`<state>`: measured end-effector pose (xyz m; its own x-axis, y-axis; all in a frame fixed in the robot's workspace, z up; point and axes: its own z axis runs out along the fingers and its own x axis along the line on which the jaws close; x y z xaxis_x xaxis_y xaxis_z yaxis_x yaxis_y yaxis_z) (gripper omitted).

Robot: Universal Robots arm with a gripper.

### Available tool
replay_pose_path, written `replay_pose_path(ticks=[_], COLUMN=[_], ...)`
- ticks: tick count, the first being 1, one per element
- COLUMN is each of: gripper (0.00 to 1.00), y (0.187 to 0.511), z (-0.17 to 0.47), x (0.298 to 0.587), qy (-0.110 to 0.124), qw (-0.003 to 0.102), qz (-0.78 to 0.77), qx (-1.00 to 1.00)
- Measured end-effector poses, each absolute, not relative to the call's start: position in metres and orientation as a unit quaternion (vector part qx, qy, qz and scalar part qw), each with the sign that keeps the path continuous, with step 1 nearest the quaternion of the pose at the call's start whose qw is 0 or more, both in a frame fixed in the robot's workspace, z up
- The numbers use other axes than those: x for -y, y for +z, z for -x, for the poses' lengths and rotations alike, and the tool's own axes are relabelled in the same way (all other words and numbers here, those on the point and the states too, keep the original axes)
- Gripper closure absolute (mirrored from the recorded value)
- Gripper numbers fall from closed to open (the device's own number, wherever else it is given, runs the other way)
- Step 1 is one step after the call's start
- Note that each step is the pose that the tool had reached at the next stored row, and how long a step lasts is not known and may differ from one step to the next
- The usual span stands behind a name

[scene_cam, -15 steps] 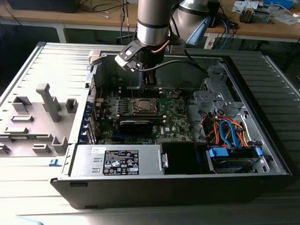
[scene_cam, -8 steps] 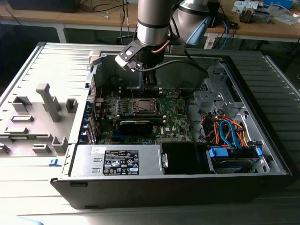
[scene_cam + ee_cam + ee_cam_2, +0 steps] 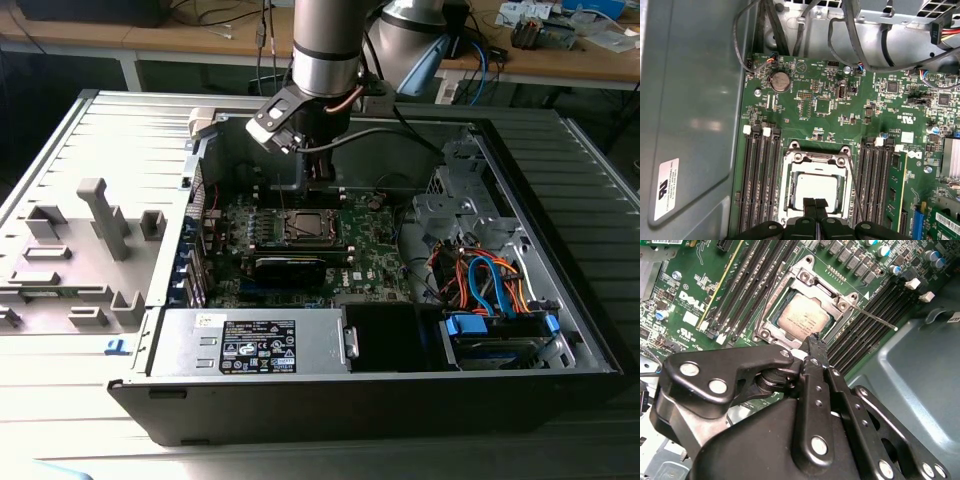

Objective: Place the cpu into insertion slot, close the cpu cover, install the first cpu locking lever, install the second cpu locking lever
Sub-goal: 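Install the first cpu locking lever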

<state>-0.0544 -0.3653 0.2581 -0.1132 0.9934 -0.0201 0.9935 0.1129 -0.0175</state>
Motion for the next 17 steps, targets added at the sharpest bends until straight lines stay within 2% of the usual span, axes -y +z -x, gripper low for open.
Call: replay_pose_path(ticks=[17], gripper=[0.89], y=[0.258], z=[0.0544], x=[0.3653], qy=[-0.013], qw=[0.002], qz=[-0.655], qx=[-0.756])
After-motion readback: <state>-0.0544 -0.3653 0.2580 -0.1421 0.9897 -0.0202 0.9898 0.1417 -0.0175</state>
